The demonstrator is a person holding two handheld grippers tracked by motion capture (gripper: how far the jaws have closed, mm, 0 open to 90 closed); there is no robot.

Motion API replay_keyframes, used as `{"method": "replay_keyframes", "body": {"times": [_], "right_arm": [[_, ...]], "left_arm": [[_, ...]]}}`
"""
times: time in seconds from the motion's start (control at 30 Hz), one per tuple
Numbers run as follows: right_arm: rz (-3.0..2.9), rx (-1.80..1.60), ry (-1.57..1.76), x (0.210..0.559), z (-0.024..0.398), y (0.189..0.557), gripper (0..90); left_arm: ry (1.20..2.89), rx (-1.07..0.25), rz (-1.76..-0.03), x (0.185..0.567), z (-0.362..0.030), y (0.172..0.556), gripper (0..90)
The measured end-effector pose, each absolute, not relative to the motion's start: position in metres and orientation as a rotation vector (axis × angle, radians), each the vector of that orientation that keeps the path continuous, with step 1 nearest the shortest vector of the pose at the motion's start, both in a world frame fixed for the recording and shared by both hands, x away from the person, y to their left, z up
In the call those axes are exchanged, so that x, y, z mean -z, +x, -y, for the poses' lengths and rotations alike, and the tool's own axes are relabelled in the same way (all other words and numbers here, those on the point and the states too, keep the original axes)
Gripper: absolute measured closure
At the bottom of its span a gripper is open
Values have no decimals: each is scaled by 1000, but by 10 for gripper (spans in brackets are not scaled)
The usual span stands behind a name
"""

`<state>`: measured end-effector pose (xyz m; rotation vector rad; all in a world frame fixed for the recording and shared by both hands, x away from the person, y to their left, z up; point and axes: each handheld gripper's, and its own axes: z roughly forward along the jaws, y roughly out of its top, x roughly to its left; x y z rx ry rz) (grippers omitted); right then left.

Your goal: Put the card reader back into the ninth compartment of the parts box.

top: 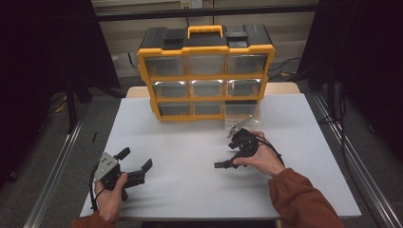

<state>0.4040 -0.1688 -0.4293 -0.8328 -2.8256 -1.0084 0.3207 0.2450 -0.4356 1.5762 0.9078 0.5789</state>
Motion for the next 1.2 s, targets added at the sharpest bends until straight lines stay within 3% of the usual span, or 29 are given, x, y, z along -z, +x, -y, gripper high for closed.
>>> {"method": "replay_keyframes", "body": {"times": [0.17, 0.4, 0.5, 0.6, 0.67, 0.93, 1.07, 1.2], "right_arm": [[2868, 905, -731, 427, 160, 404, 224], [2884, 850, -648, 430, 149, 403, 290], [2899, 803, -613, 432, 147, 401, 381], [2942, 764, -578, 433, 146, 399, 403], [3017, 698, -547, 431, 141, 396, 498], [3049, 600, -541, 428, 133, 396, 555], [3052, 600, -542, 427, 133, 395, 668], [3044, 612, -550, 428, 134, 396, 709]], "left_arm": [[1571, -587, -915, 436, -247, 320, 21], [1577, -593, -899, 435, -246, 319, 21], [1583, -596, -906, 435, -247, 320, 21], [1583, -602, -904, 435, -248, 319, 21], [1583, -601, -902, 435, -248, 319, 21], [1579, -605, -898, 434, -249, 318, 21], [1580, -603, -898, 434, -249, 318, 21], [1575, -603, -902, 434, -249, 318, 21]]}}
